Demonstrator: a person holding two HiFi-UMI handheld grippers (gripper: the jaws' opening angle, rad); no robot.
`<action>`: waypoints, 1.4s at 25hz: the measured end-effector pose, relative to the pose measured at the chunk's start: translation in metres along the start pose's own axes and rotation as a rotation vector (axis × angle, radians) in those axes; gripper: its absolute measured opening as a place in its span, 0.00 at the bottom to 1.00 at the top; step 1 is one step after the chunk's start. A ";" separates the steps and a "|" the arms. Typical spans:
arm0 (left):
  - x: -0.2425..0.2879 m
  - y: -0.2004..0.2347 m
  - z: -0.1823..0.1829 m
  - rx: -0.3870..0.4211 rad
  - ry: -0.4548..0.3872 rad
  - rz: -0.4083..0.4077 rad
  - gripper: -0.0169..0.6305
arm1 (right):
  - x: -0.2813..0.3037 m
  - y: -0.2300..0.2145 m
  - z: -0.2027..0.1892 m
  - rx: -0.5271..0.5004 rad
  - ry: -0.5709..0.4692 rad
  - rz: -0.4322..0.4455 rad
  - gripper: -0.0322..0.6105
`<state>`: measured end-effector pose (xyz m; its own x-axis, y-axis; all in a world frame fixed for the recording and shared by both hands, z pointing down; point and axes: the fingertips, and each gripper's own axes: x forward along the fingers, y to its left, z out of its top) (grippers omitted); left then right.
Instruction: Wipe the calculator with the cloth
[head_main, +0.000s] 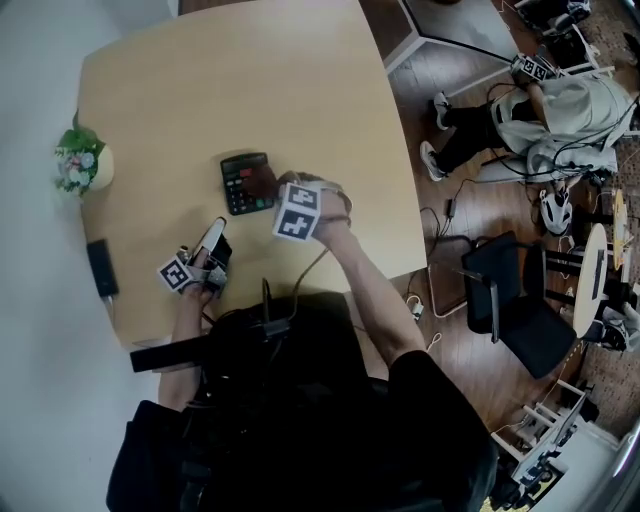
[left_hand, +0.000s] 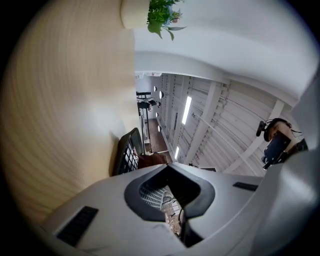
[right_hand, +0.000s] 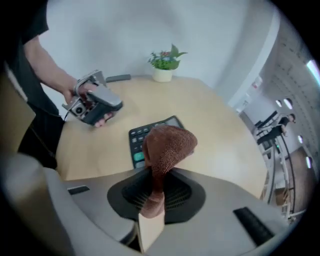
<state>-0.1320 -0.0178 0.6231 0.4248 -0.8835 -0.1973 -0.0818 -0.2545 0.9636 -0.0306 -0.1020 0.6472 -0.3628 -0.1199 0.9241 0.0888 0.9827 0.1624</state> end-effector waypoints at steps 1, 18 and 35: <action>-0.005 -0.005 0.004 0.020 -0.008 -0.001 0.01 | -0.004 -0.019 0.007 0.005 -0.018 -0.056 0.13; 0.036 -0.007 -0.022 -0.004 0.267 -0.071 0.02 | 0.050 0.059 0.001 -0.282 0.093 0.004 0.13; 0.044 0.039 -0.035 -0.060 0.224 0.044 0.03 | 0.036 -0.057 0.029 -0.046 -0.016 -0.191 0.13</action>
<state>-0.0850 -0.0527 0.6583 0.6121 -0.7822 -0.1166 -0.0537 -0.1883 0.9806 -0.0754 -0.1582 0.6615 -0.3917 -0.3012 0.8694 0.0590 0.9347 0.3504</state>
